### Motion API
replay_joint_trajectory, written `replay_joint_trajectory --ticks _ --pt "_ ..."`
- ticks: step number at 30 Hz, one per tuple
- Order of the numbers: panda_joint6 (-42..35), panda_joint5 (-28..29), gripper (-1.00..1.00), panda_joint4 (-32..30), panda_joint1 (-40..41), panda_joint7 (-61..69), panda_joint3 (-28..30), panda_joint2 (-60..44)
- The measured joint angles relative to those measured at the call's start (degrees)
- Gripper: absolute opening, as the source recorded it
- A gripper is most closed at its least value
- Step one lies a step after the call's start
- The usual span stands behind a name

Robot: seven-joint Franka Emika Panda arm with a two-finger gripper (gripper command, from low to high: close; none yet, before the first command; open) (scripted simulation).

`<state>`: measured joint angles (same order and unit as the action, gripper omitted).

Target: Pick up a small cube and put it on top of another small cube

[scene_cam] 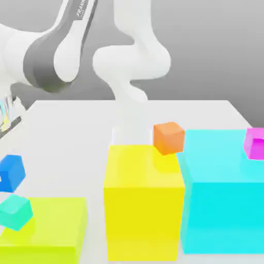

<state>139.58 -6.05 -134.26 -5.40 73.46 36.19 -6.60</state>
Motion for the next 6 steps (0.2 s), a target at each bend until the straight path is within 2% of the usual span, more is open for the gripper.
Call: replay_joint_trajectory --ticks 2,3,6 --pt "2.7 -2.9 -1.0 -0.6 0.8 2.2 -0.9 -2.9" --pt "3.7 -4.0 1.0 -0.8 1.2 3.0 -1.3 -4.0" --pt "3.7 -4.0 1.0 -0.8 1.2 3.0 -1.3 -4.0"
